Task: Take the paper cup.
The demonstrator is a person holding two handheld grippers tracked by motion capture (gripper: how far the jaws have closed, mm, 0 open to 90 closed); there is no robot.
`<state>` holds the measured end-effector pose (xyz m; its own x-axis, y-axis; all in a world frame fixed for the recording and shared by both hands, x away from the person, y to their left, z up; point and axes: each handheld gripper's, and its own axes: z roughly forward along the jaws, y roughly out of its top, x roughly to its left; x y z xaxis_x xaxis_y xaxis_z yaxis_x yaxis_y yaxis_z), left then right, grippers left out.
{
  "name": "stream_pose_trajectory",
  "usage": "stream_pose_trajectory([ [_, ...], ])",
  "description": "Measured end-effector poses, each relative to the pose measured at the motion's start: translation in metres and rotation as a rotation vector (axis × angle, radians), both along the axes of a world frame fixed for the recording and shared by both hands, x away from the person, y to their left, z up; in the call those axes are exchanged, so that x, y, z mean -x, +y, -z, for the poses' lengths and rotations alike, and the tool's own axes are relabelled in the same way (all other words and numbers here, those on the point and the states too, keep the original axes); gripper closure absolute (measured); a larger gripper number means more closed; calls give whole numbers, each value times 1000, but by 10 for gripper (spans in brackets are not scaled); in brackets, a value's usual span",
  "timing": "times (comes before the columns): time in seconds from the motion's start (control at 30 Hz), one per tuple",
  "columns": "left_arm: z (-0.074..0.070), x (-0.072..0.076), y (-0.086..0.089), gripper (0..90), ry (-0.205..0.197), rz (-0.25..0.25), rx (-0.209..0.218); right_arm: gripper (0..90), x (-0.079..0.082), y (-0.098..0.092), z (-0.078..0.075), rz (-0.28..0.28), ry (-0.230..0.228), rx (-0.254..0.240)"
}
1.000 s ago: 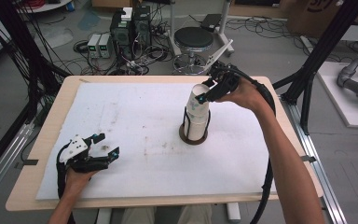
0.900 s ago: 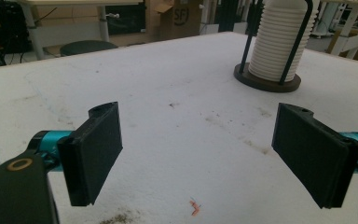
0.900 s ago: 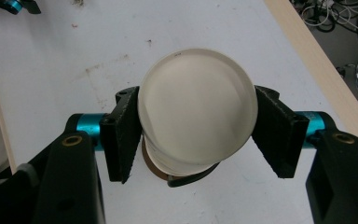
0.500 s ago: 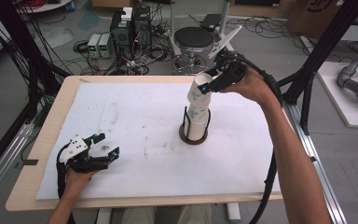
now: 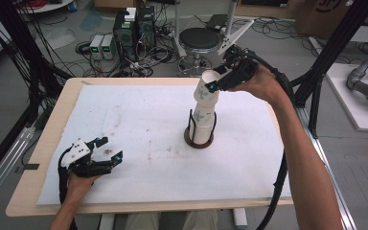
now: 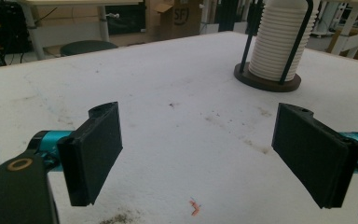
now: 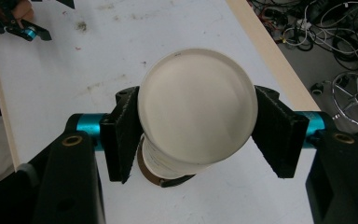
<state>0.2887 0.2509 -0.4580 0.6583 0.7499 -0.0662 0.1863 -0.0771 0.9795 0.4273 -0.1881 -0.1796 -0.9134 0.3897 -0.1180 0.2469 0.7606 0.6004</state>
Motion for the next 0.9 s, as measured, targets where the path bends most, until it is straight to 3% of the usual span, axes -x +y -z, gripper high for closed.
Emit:
stream_pose_trajectory([
  [0.3, 0, 0, 0, 159, 1, 0, -2, 376, 6, -3, -1, -11, -8, -17],
  [0.63, 0, 0, 0, 159, 0, -1, 2, 376, 28, -16, -2, -34, -36, -105],
  [0.9, 0, 0, 0, 159, 0, -2, 1, 376, 49, -22, 11, -59, -49, -188],
])
